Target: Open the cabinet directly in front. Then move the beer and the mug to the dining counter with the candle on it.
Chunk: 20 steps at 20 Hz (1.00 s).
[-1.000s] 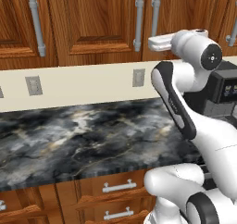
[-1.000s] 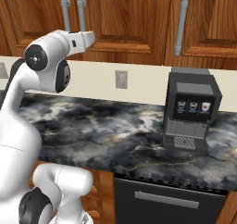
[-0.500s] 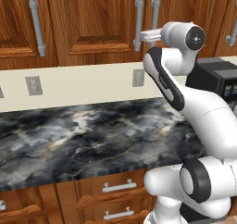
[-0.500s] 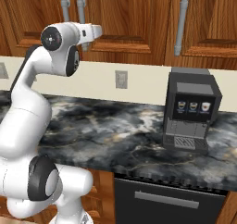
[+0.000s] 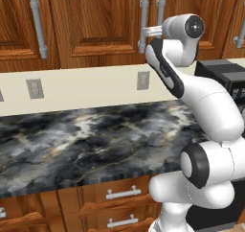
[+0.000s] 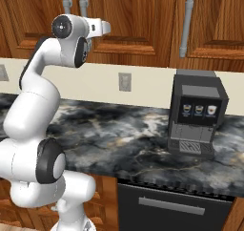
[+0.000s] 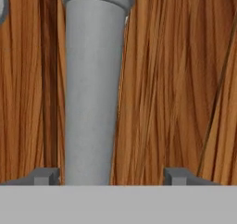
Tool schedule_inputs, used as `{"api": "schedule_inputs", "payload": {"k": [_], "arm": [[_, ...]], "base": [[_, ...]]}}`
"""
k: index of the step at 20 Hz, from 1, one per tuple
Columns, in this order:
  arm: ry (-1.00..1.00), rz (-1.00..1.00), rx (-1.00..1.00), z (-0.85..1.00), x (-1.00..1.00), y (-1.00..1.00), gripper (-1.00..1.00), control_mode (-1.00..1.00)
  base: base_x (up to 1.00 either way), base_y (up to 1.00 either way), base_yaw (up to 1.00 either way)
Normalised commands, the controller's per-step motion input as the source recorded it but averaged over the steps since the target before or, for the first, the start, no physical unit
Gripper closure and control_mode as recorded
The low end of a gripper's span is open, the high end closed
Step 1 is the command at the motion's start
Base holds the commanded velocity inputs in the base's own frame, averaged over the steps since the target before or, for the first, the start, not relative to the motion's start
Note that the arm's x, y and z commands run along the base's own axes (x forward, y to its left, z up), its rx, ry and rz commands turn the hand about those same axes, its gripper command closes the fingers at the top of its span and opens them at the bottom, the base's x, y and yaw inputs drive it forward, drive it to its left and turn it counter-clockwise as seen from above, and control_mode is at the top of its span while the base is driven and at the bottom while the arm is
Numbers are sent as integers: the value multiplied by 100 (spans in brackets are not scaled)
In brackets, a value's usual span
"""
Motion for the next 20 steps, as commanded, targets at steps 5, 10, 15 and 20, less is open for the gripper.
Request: {"api": "schedule_inputs", "payload": {"k": [5, 10, 15, 20], "arm": [[0, 0, -6, -39, 64, 0, -100, -100], [0, 0, -2, -10, 15, 0, 100, -100], [0, 0, 0, 0, 0, 0, 100, -100], [-2, 0, 0, 11, -12, -4, 100, -100]], "base": [[0, 0, 0], [0, 0, 0], [0, 0, 0], [0, 0, 0]]}}
